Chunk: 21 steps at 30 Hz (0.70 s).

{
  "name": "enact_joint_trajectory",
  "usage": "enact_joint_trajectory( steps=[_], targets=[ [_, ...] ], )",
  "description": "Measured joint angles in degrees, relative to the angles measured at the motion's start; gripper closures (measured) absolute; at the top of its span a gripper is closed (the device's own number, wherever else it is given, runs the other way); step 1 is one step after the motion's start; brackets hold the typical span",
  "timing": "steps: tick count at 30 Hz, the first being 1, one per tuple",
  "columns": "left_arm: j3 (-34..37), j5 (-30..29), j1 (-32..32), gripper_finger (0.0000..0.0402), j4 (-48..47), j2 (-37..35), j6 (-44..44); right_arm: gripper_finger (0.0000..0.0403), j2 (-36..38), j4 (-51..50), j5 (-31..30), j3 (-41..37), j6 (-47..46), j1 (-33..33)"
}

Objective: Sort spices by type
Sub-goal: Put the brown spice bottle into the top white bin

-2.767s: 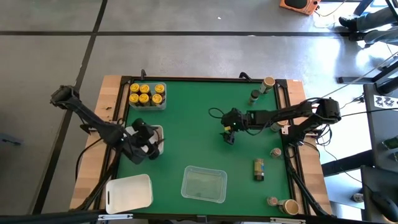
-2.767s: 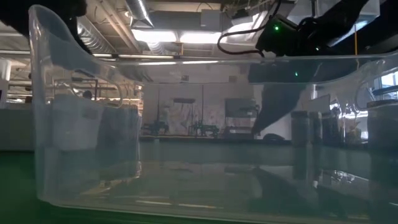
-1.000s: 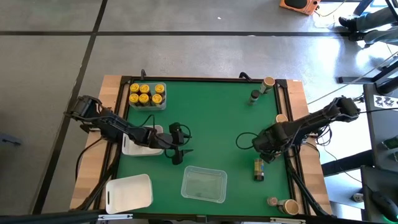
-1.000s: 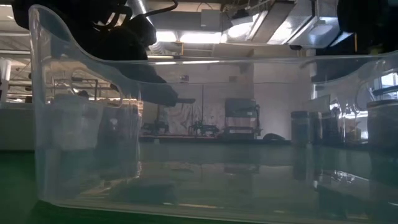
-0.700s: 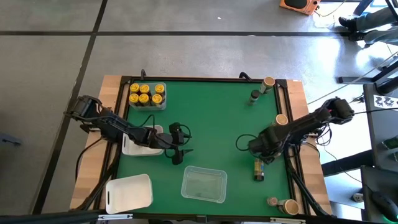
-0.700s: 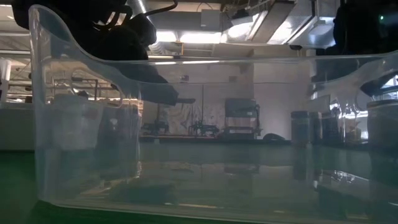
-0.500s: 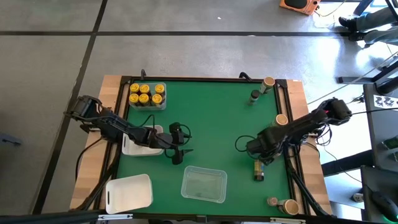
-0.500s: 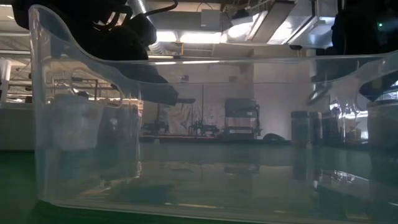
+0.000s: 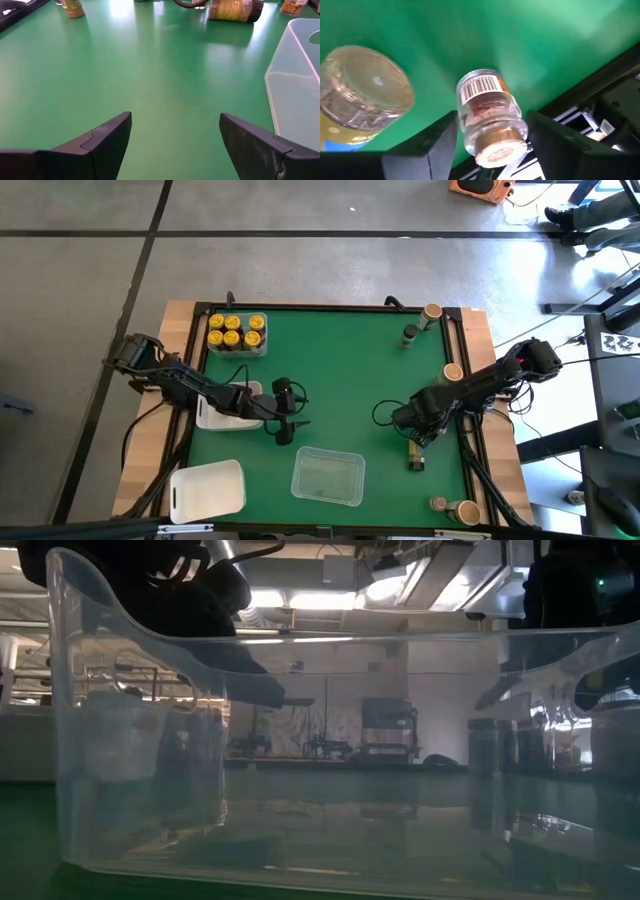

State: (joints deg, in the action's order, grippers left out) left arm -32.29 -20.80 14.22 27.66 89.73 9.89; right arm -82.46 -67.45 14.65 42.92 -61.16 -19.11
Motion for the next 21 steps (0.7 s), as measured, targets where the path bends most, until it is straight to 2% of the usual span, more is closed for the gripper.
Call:
enact_joint_trajectory(
  steps=[10,21],
  targets=[
    [0.00,0.02,0.00,0.0100,0.00,0.00,0.04,0.0224,0.07,-0.34,-0.28,0.17,1.03,-0.04],
    [0.00,0.02,0.00,0.0100,0.00,0.00,0.17,0.0215,0.04,-0.28,-1.82,0.63,1.66,-0.02]
  ],
)
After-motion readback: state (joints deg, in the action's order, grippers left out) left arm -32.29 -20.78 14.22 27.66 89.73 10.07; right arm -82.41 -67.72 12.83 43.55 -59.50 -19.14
